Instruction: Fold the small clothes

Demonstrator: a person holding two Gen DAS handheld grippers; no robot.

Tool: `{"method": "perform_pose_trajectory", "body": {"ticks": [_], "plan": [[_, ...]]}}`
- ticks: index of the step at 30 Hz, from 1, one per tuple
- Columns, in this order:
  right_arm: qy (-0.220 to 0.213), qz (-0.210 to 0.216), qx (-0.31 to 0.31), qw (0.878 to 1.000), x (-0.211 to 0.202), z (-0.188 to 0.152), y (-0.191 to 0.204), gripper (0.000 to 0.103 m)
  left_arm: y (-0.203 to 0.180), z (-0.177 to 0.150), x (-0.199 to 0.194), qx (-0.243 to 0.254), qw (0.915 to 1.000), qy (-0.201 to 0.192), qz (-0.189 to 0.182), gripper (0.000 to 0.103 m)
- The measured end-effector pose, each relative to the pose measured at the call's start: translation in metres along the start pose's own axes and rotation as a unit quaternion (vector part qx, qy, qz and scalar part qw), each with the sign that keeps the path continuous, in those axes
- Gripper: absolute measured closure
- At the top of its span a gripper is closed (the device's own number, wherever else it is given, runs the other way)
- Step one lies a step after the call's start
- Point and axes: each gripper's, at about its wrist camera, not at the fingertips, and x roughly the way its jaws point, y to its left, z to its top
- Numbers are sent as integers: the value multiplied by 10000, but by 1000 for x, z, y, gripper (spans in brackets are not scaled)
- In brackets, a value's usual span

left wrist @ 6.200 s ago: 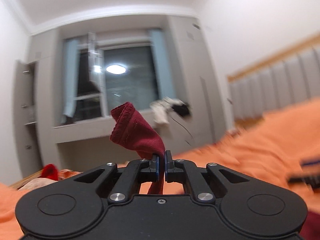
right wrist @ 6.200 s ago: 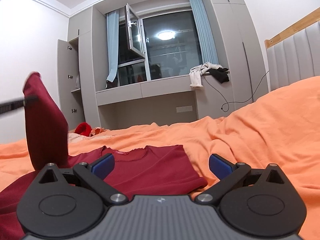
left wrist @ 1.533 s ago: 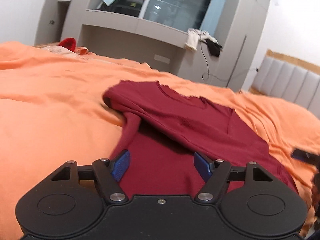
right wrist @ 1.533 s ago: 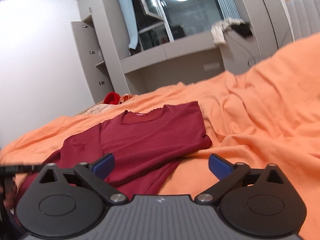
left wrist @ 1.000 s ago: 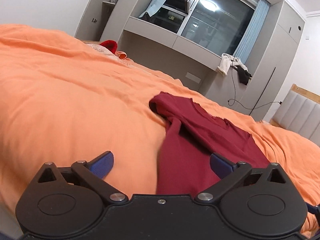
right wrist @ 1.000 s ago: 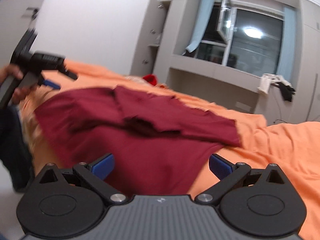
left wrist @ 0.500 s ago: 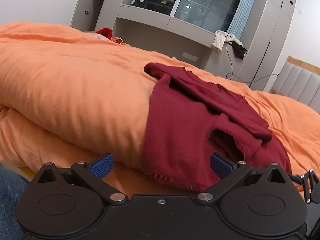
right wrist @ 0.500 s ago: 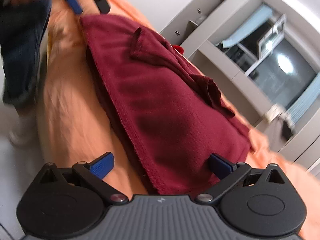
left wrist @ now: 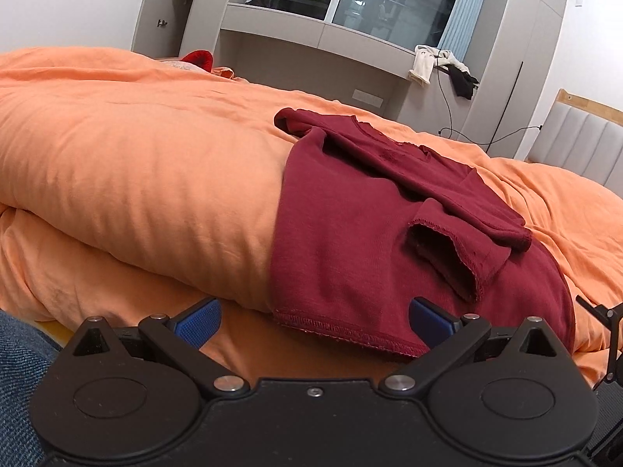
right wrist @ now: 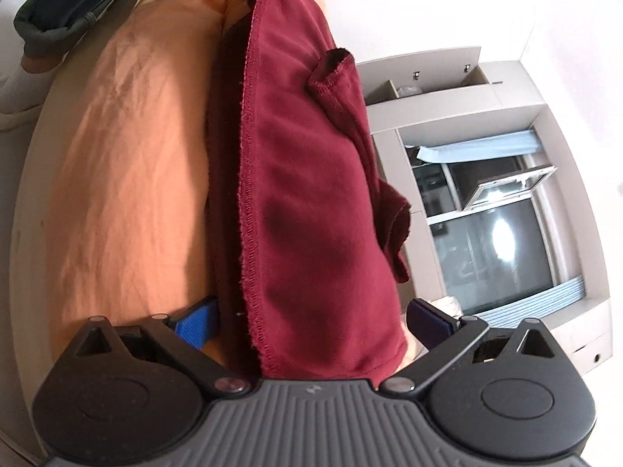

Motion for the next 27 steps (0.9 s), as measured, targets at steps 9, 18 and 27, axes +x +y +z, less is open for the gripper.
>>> {"method": "perform_pose_trajectory", "body": {"ticks": [9,18,27], "plan": [[-599,-216,5,9980,-13,1,0,35,-17,-2,-25,445,9945,-896,-298,1],[-975,13,519,9939,-30,2,-17,96,-37,-9,-39,1071,9833,-1401,-448,1],[-1223,-605,947,9861,-39,-1,-45,97,-93,-40,-39,2734,9424,-1420,-1302,1]]}}
